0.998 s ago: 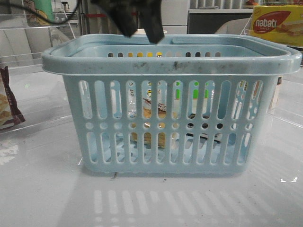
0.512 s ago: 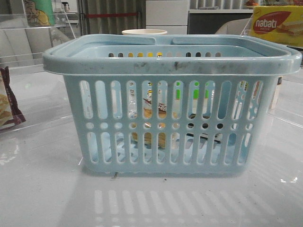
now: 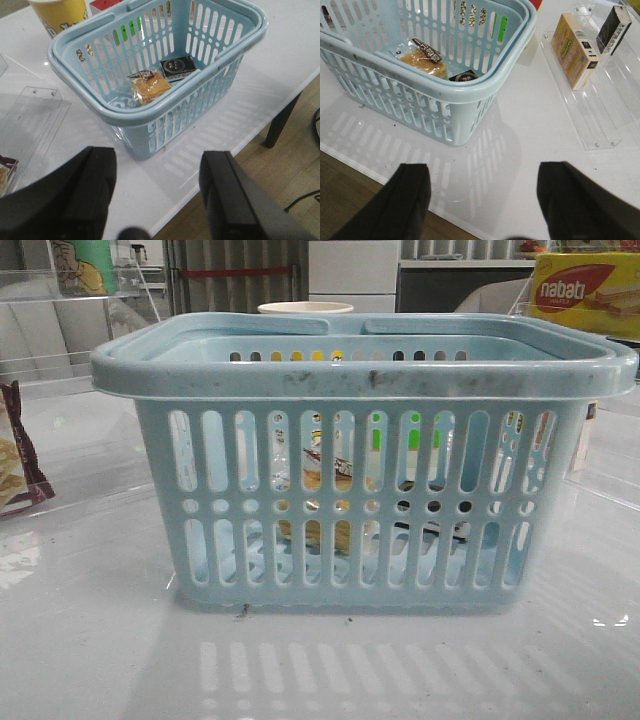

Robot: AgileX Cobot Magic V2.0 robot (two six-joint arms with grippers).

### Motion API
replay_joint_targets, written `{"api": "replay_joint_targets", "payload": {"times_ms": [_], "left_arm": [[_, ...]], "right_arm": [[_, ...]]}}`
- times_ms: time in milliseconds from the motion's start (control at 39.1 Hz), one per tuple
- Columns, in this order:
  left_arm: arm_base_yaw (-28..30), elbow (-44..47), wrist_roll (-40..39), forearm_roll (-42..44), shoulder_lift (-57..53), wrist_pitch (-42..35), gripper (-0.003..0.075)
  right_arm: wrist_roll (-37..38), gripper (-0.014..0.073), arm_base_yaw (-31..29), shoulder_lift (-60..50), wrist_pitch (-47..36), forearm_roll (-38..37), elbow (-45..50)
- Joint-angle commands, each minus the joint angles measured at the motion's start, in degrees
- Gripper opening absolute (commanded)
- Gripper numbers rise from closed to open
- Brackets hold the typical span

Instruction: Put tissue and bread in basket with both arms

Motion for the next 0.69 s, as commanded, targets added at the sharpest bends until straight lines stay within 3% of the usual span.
{"api": "replay_joint_targets", "payload": {"times_ms": [0, 665], "left_arm": [[-0.41, 2.20, -0.11, -0.75, -3.36, -4.69, 0.0435], [-0.41, 6.36, -0.64, -0.75, -6.28, -5.16, 0.0434]], "right_arm": [[-0.23, 0.0550, 0.28, 0.35, -3.92, -0.32, -1.39], [-0.23, 0.0550, 0.28, 0.35, -3.21, -1.69, -1.39]]}}
